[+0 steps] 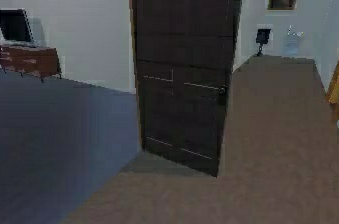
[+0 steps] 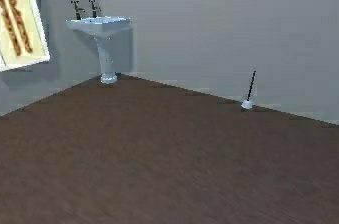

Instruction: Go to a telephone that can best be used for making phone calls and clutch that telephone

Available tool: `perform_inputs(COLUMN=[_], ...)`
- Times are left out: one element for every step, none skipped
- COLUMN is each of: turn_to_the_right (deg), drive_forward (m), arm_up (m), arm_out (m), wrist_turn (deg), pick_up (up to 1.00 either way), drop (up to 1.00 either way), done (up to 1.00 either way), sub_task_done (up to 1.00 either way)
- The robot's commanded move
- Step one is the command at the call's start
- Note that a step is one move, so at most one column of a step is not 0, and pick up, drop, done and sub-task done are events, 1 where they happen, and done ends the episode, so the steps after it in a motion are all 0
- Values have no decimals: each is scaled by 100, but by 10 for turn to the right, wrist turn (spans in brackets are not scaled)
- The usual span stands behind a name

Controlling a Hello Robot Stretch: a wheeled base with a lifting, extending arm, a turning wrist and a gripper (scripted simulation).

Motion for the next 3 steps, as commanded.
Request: perform_inputs(turn_to_the_right=[450,450,300], drive_forward=[0,0,0], arm_up=[0,0,0], arm_out=[0,0,0], wrist_turn=[0,0,0], pick_up=[0,0,0], drop=[0,0,0], done=[0,0,0], sub_task_done=[0,0,0])
